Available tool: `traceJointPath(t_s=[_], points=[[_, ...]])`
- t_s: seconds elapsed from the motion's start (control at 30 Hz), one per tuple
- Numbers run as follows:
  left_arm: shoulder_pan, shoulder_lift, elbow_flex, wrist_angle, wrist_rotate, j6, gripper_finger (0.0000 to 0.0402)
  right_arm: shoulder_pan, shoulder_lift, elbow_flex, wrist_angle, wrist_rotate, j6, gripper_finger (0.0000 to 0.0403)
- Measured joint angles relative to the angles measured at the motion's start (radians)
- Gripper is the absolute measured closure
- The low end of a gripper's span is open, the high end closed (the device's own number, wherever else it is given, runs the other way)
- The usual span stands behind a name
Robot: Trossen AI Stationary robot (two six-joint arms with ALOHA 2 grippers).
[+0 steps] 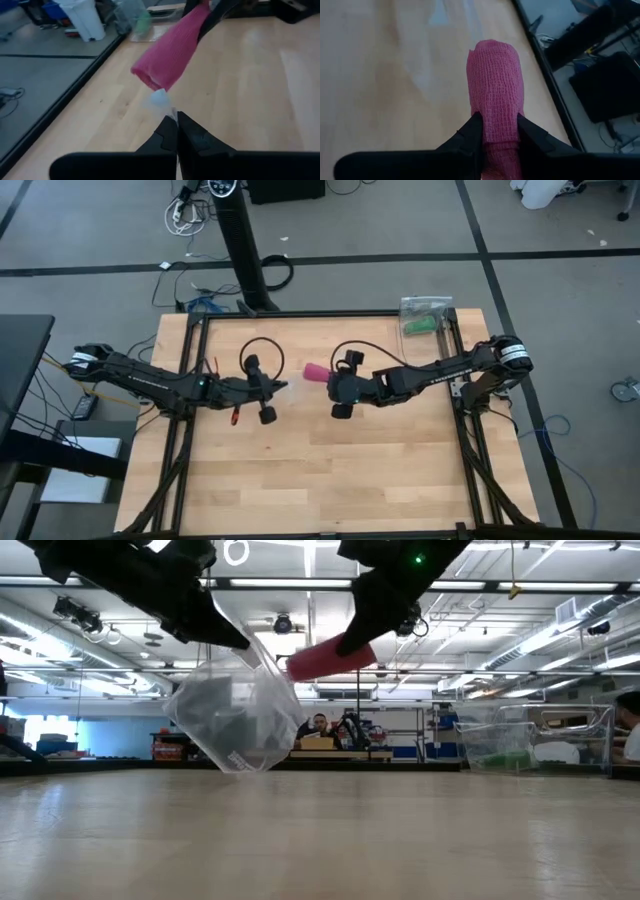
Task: Roll bandage
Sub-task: Put the pink bandage into the transparent zip bag
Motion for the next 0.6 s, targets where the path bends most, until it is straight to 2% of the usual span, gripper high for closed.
traceJointPath(t_s=[0.23,0.4,0.6], points=[[-0.008,0.064,0.001,0.092,-0.041,-0.003,0.04,-0.004,-0.001,0.0,0.062,0.054,0.032,0.0322],[-0.009,0.113,0.0,0.164,-0.061,0.036,0.04,-0.022,-0.001,0.0,0.061,0.001,0.017,0.0322],[-0.009,0.114,0.0,0.165,-0.116,0.037,0.04,-0.014,-0.001,0.0,0.043,-0.023,0.027,0.0322]])
